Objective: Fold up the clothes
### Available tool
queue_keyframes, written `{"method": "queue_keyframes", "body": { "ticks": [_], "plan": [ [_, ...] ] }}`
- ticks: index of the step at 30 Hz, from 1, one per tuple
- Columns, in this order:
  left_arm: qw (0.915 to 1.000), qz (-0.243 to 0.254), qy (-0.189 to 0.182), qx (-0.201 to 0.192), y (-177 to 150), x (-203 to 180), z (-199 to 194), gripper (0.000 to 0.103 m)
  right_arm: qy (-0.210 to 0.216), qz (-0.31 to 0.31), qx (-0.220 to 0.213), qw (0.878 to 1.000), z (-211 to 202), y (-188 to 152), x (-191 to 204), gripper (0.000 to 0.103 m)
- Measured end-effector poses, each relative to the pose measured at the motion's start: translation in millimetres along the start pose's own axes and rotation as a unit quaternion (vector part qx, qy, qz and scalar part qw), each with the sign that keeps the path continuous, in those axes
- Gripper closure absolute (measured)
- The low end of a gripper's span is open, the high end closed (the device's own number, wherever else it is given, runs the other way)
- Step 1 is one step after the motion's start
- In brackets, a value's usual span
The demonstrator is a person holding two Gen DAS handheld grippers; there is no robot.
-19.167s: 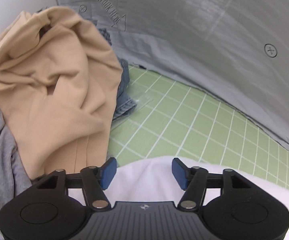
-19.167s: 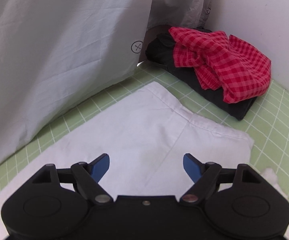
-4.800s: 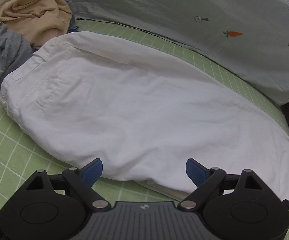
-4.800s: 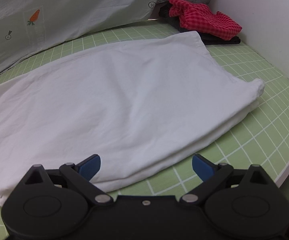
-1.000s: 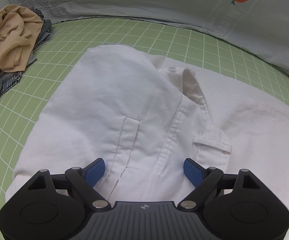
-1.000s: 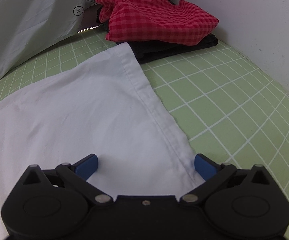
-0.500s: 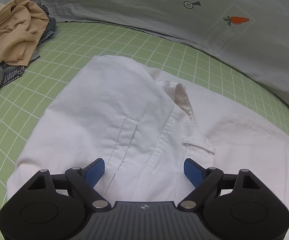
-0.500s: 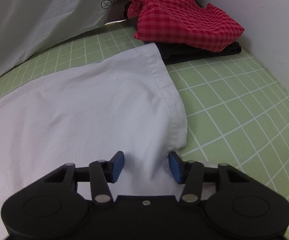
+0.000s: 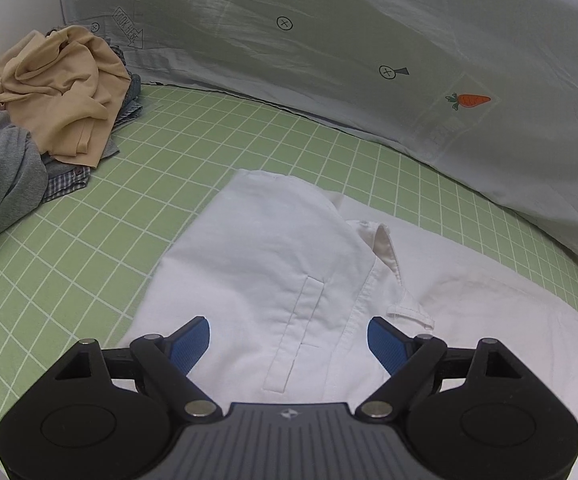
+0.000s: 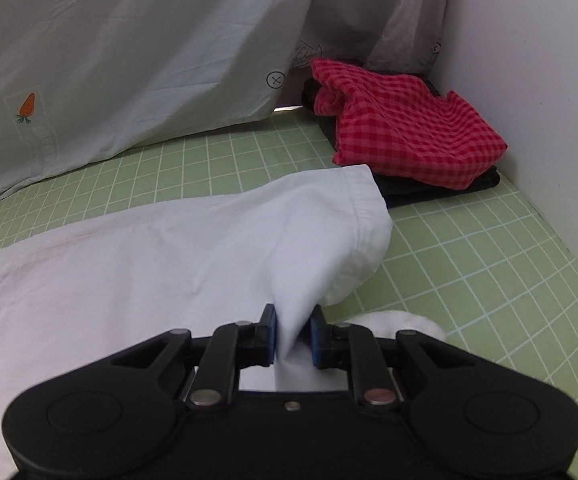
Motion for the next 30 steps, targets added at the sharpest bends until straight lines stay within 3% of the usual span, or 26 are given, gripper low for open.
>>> {"method": "queue_keyframes", "body": {
  "ticks": [6,14,20,24,27,28,30],
  "plan": [
    [1.0,-0.003,-0.002,-0.005,6.7,32.7,-4.9,0.017,0.009,-0.037,-0.044,0.998,-35.9,13.2,54.9,0.086],
    [0.9999,0.004,-0.006,-0.008,11.8,85.0,-9.3,0.017,0.025,-0.055,-0.066,0.996,-52.5,11.0,144.7,0.087],
    [0.9994,0.034,-0.008,0.0,23.7,113.5,4.5,0.016,0.027,-0.05,-0.049,0.997,-39.2,-7.6,212.6,0.087],
    [0.9984,0.054,-0.015,0.008,33.9,128.3,22.0,0.017,0.026,-0.04,-0.001,0.999,-6.3,-45.2,253.0,0.085],
    [0.9973,0.068,-0.023,0.02,42.3,133.6,40.4,0.017,-0.002,-0.047,0.029,0.999,20.8,-76.3,273.6,0.079],
    [0.9968,0.071,-0.025,0.027,45.4,133.8,46.7,0.017,-0.011,-0.058,0.026,0.998,20.9,-78.6,278.5,0.073],
    [0.9956,0.082,-0.032,0.033,50.5,131.3,54.2,0.017,-0.019,-0.069,0.024,0.997,18.7,-77.7,282.9,0.071]
  ]
}}
Point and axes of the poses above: each gripper's, at about its wrist camera, not at the fingertips, and z roughly the way its jaws point, x to its left, y to its top, the point moved 3 cm from there along z, roughly the way its jaws point
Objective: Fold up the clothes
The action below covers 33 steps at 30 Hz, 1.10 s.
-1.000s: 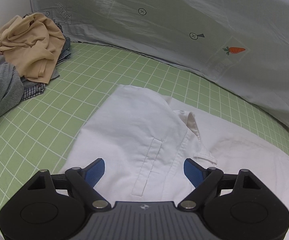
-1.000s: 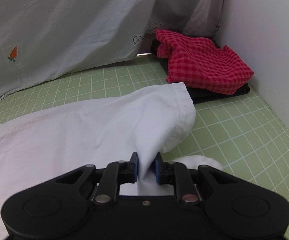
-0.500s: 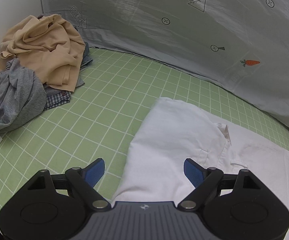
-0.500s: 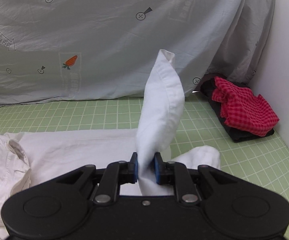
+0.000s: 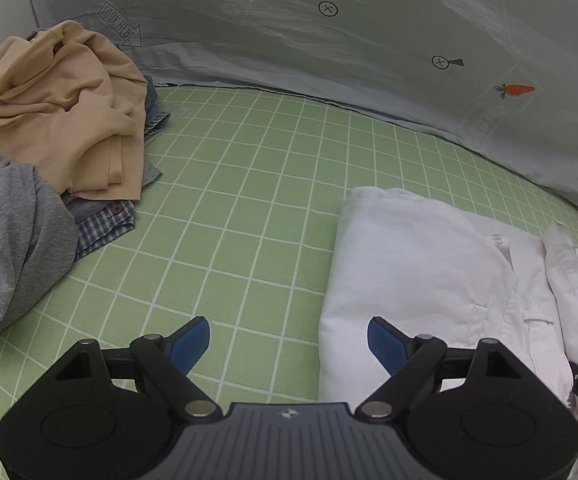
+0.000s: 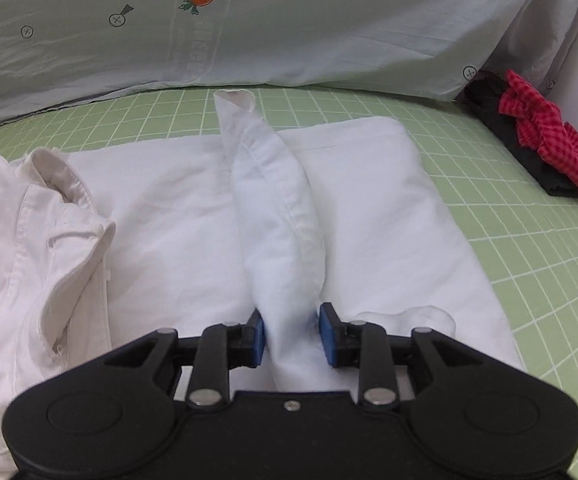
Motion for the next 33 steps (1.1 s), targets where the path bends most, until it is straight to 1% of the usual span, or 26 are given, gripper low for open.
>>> {"method": "queue_keyframes", "body": {
  "ticks": [1,4,6,7,8,10,12,18,21,25,30,33],
  "plan": [
    [1.0,0.004,-0.006,0.002,1.1,-1.3,2.5,0.017,0.001,0.004,0.003,1.0,-1.4,2.6,-1.4,0.069],
    [0.9997,0.01,-0.019,0.011,0.5,-5.1,11.7,0.017,0.019,0.063,0.007,0.998,-13.3,9.6,-15.1,0.063],
    [0.9996,0.01,-0.021,0.017,-3.8,-6.5,15.3,0.017,0.035,0.096,-0.013,0.995,-29.8,14.5,-26.4,0.057],
    [0.9995,0.01,-0.021,0.02,-6.8,-6.8,15.9,0.017,0.041,0.101,-0.026,0.994,-38.1,17.0,-31.5,0.045],
    [0.9995,0.009,-0.02,0.022,-9.7,-7.2,16.5,0.017,0.048,0.102,-0.049,0.992,-48.9,21.1,-37.9,0.028],
    [0.9994,0.009,-0.02,0.028,-15.5,-8.0,17.7,0.017,0.034,0.105,-0.079,0.991,-62.8,27.5,-51.0,0.015],
    [0.9994,0.008,-0.018,0.03,-19.7,-8.2,16.3,0.016,0.012,0.106,-0.091,0.99,-67.1,33.0,-68.8,0.015],
    [0.9993,0.004,-0.011,0.035,-27.9,-9.2,13.3,0.017,-0.064,0.12,-0.056,0.989,-37.2,22.1,-124.4,0.014],
    [0.9991,0.01,-0.007,0.04,-34.3,-12.0,10.7,0.017,-0.075,0.118,-0.028,0.99,-22.2,7.2,-133.8,0.014],
    [0.9989,0.017,0.0,0.043,-40.0,-13.2,7.8,0.017,-0.059,0.107,-0.016,0.992,-16.9,-7.1,-122.8,0.015],
    [0.9989,0.022,0.005,0.041,-38.6,-14.0,6.5,0.017,0.003,0.101,-0.026,0.995,-24.0,-11.3,-86.3,0.015],
    [0.9986,0.032,0.004,0.042,-39.2,-16.3,5.9,0.016,0.031,0.065,-0.028,0.997,-27.0,-9.3,-54.3,0.015]
  ]
}}
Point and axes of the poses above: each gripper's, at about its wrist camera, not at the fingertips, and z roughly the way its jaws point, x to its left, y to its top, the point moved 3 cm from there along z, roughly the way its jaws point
